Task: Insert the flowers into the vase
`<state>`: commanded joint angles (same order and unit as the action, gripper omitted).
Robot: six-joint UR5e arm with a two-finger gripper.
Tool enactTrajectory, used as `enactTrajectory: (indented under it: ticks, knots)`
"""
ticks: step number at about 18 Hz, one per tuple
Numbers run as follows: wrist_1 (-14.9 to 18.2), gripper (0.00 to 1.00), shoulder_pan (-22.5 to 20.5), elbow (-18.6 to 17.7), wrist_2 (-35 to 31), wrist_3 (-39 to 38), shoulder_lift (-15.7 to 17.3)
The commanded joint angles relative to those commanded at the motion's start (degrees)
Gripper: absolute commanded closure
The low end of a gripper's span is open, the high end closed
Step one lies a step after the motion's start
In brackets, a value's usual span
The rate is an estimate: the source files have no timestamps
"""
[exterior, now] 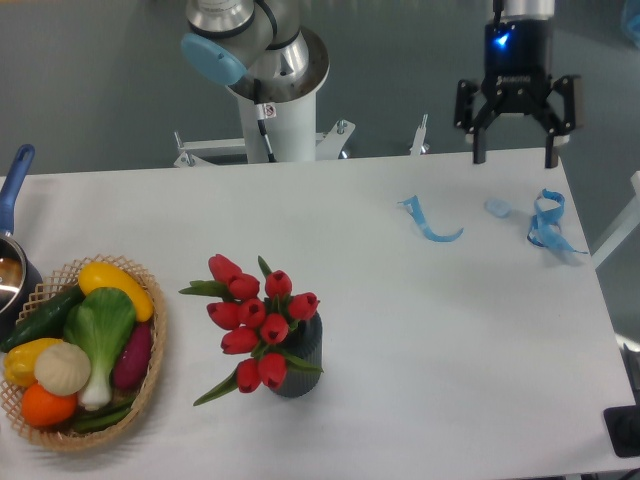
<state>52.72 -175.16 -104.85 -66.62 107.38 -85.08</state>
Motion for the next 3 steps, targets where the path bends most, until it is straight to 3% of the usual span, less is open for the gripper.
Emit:
enactTrajectory:
  ticks: [3]
  knots:
    - [2.99,0.00,-1.05,-0.35,0.00,2.92,0.97]
